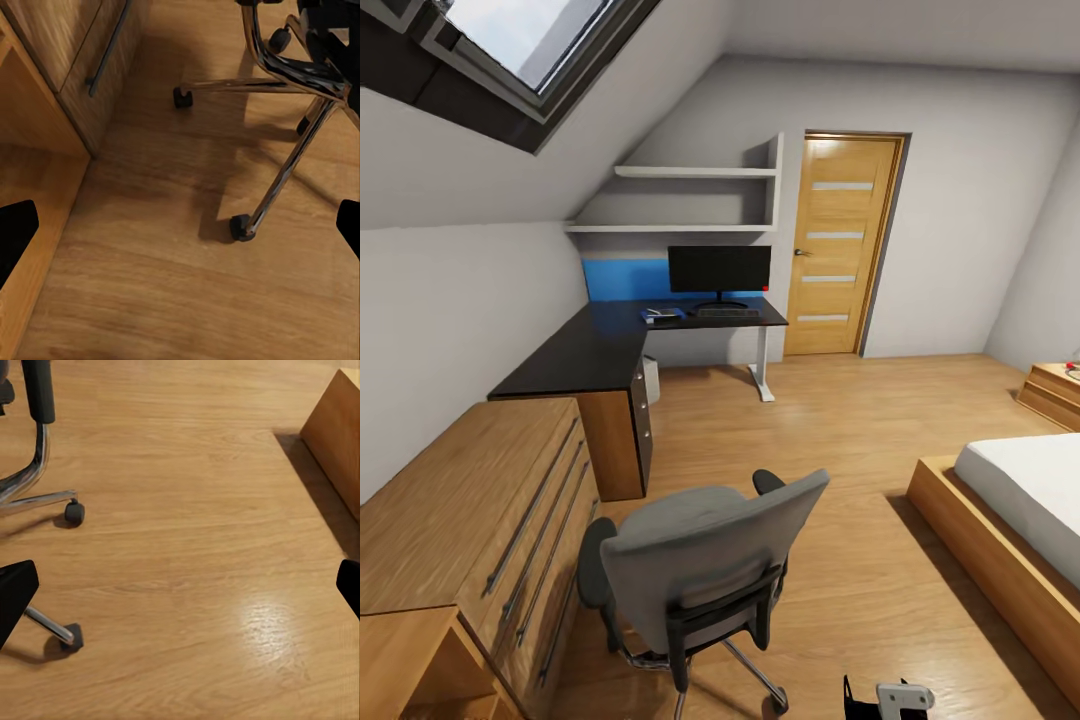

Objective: In the bedroom, organize the workspace by keeping the computer under the desk, ensuring the monitor is on the desk, placing the keyboard on the desk next to the monitor, placing the mouse on the desk next to the keyboard, moving the folder from the swivel chair onto the desk next to the mouse, stacking the notebook on top of the folder with the pen on top of the notebook, and positioning the swivel chair next to the desk.

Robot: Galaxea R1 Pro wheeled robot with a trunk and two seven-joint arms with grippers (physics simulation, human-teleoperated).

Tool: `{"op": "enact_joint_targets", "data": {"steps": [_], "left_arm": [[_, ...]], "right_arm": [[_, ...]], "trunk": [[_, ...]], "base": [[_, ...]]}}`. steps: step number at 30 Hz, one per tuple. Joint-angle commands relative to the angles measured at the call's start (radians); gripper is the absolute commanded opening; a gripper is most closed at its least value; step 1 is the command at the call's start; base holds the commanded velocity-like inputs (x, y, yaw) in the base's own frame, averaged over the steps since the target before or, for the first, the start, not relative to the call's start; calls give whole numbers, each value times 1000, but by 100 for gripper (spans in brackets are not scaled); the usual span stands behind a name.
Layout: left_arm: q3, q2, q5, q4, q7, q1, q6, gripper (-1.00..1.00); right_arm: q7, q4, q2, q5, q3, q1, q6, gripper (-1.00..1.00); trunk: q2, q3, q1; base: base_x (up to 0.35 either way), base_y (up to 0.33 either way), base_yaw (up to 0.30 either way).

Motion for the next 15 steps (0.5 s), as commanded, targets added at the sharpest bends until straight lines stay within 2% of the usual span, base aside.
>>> {"op": "enact_joint_targets", "data": {"steps": [1, 6, 15], "left_arm": [[1, 0, 6, 0, -2, -1, -4, 100], [1, 2, 5, 0, -2, -1, -4, 100], [1, 3, 5, 0, -2, -1, -4, 100]], "right_arm": [[-8, 0, 0, 0, 9, 0, 0, 100], [-8, 0, 0, -1, 8, 0, 1, 100], [-7, 0, 0, -1, 8, 0, 3, 100]], "trunk": [[-1, -1, 0], [-1, -1, 0], [-1, -1, 0]], "base": [[0, 0, 186], [0, 0, 182], [-19, 0, 35]]}}
